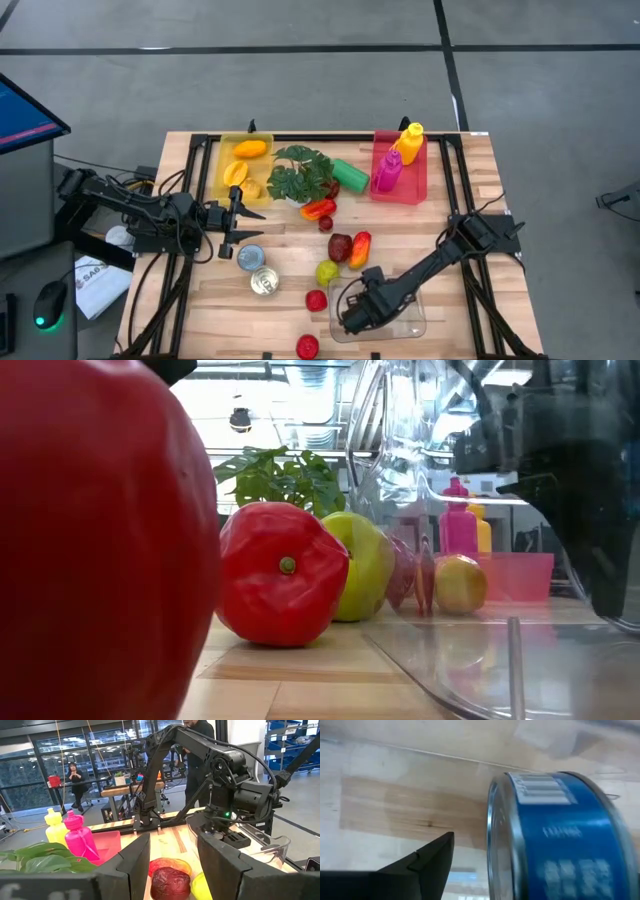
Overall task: Pick & Place Food Item
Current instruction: Put the blue tuna can into the transparent bin
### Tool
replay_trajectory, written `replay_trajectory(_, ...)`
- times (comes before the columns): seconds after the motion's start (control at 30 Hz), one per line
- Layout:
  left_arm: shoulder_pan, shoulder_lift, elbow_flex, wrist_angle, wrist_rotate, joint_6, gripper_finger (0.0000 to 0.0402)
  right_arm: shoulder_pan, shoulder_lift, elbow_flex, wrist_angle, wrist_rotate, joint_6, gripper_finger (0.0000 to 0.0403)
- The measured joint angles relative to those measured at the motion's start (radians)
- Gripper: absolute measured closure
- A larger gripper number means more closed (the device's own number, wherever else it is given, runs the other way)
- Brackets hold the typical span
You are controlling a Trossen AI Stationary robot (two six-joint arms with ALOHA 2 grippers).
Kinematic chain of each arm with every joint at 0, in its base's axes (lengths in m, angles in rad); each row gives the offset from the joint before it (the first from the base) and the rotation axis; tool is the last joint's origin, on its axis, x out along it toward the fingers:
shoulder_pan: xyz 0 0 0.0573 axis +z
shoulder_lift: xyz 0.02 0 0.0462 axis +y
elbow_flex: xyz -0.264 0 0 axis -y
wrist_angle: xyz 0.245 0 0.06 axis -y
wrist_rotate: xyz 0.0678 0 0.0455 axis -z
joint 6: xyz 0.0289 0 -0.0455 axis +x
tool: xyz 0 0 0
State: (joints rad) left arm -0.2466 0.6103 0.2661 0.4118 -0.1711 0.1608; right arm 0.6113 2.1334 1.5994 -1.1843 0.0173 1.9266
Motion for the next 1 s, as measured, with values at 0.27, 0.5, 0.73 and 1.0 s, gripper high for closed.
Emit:
replay_trajectory(0.27, 0.0, 0.0, 0.0, 0.0, 0.0, 0.0, 0.0248, -0.006, 0.0, 0.09, -0.141, -0.006, 0.0, 0.0127)
replay_trajectory(0.5, 0.0, 0.0, 0.0, 0.0, 0.0, 0.0, 0.0248, -0.006, -0.001, 0.14, -0.141, 0.009, -0.036, 0.0127)
replay_trajectory(0.73, 0.0, 0.0, 0.0, 0.0, 0.0, 0.0, 0.0248, -0.005, -0.001, 0.14, -0.1, 0.009, -0.072, 0.0128)
replay_trajectory(1.0, 0.0, 0.0, 0.0, 0.0, 0.0, 0.0, 0.0248, -0.005, -0.001, 0.141, -0.054, 0.01, -0.125, 0.0129)
